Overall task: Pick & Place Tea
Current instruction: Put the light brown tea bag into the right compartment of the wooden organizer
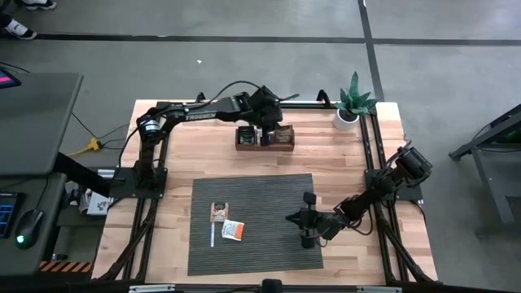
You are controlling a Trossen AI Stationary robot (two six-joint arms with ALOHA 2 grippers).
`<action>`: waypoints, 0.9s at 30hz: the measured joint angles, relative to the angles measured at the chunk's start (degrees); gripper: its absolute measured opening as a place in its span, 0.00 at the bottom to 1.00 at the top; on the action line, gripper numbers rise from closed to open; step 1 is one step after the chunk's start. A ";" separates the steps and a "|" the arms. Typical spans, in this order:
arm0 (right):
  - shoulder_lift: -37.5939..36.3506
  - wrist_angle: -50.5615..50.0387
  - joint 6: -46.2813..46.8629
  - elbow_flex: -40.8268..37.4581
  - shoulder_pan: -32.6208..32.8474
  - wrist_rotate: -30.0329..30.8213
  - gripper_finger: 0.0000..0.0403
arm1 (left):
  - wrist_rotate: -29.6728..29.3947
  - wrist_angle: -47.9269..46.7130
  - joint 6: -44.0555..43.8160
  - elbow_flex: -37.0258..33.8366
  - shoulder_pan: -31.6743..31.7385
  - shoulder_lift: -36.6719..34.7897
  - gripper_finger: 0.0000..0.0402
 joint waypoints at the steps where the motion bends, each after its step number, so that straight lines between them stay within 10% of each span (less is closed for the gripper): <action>1: 0.00 -0.01 0.00 0.00 -0.10 -0.12 0.03 | 1.81 0.45 -0.04 0.01 0.40 -0.01 0.00; 27: 0.00 -0.79 0.00 0.00 -0.13 -0.08 0.03 | 2.32 0.82 -1.35 0.02 0.86 4.33 0.00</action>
